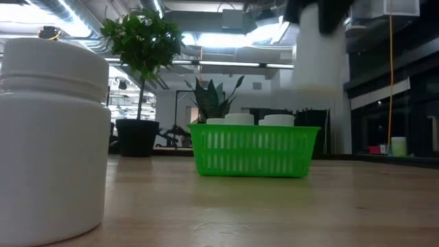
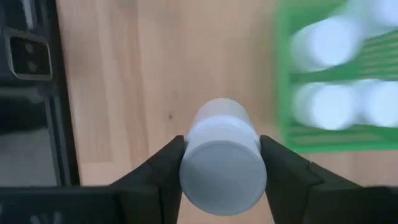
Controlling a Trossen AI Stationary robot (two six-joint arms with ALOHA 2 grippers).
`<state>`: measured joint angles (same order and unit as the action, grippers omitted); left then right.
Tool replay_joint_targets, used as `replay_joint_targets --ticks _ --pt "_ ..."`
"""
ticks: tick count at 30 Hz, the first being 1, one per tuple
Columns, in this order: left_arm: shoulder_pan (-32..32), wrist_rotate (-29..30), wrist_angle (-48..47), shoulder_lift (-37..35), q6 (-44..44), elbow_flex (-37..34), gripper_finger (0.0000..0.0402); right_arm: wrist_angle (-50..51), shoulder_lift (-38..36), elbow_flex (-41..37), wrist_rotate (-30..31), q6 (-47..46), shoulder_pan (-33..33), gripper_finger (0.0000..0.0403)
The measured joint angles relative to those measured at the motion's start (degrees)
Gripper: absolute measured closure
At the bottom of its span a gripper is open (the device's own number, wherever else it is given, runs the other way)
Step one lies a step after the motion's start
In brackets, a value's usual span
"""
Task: Pick and place pill bottles into a basket
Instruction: Put the white pill bottle into the green basket
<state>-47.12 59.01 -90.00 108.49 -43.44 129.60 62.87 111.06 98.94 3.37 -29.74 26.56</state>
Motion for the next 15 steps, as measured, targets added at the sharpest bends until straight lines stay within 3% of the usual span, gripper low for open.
replay_joint_targets --ticks 5,15 --pt "-0.84 0.63 0.15 -2.97 -2.64 -6.26 0.0157 2.98 -7.67 0.02 7.26 -0.09 -0.47 0.0232" --pt "3.19 6.13 -0.08 -28.35 -25.5 -40.13 0.0157 7.71 -15.35 0.07 16.41 5.93 -1.17 0.0232"
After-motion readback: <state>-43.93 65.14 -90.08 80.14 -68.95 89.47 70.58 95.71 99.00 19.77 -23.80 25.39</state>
